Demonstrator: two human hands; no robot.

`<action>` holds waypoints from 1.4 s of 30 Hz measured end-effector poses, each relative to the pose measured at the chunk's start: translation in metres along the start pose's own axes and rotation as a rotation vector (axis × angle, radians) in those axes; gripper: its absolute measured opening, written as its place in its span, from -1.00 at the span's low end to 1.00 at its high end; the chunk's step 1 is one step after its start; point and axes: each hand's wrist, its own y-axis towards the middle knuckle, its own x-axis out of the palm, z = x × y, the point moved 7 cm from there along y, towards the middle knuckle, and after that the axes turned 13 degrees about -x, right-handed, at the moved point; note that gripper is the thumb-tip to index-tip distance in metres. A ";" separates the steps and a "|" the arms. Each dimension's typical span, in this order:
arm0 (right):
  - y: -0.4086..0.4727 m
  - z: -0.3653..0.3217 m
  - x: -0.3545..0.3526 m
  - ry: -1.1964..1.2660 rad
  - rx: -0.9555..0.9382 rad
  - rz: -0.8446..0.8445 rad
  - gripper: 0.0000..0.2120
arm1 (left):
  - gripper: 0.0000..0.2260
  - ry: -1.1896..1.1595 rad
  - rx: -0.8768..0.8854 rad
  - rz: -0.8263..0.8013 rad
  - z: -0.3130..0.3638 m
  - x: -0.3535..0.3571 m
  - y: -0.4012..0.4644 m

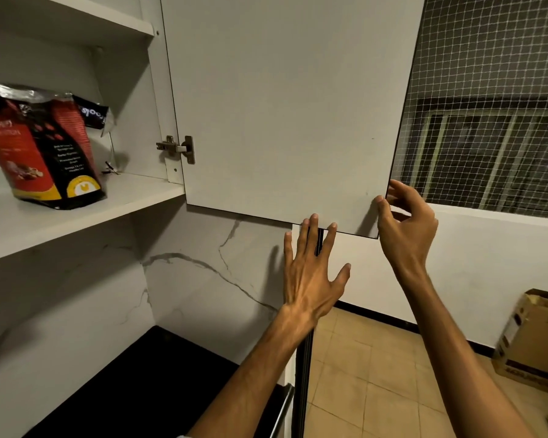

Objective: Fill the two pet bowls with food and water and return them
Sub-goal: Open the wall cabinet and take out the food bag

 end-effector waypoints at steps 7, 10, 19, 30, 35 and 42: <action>-0.032 -0.054 0.008 -0.015 -0.186 0.068 -0.81 | -0.27 -0.058 -0.040 0.058 -0.034 -0.030 -0.014; -0.045 -0.076 0.021 0.040 -0.179 0.007 -0.80 | -0.31 -0.040 -0.085 0.083 -0.054 -0.047 -0.024; -0.087 -0.139 0.072 0.178 -0.155 -0.121 -0.79 | -0.32 0.029 -0.211 0.133 -0.129 -0.114 -0.056; -0.126 -0.217 0.127 0.293 -0.139 -0.248 -0.77 | -0.34 0.095 -0.333 0.195 -0.204 -0.202 -0.091; -0.132 -0.241 0.148 0.332 -0.132 -0.299 -0.76 | -0.34 0.094 -0.376 0.221 -0.225 -0.236 -0.098; -0.126 -0.256 0.182 0.354 -0.125 -0.352 -0.74 | -0.36 0.128 -0.405 0.299 -0.248 -0.276 -0.086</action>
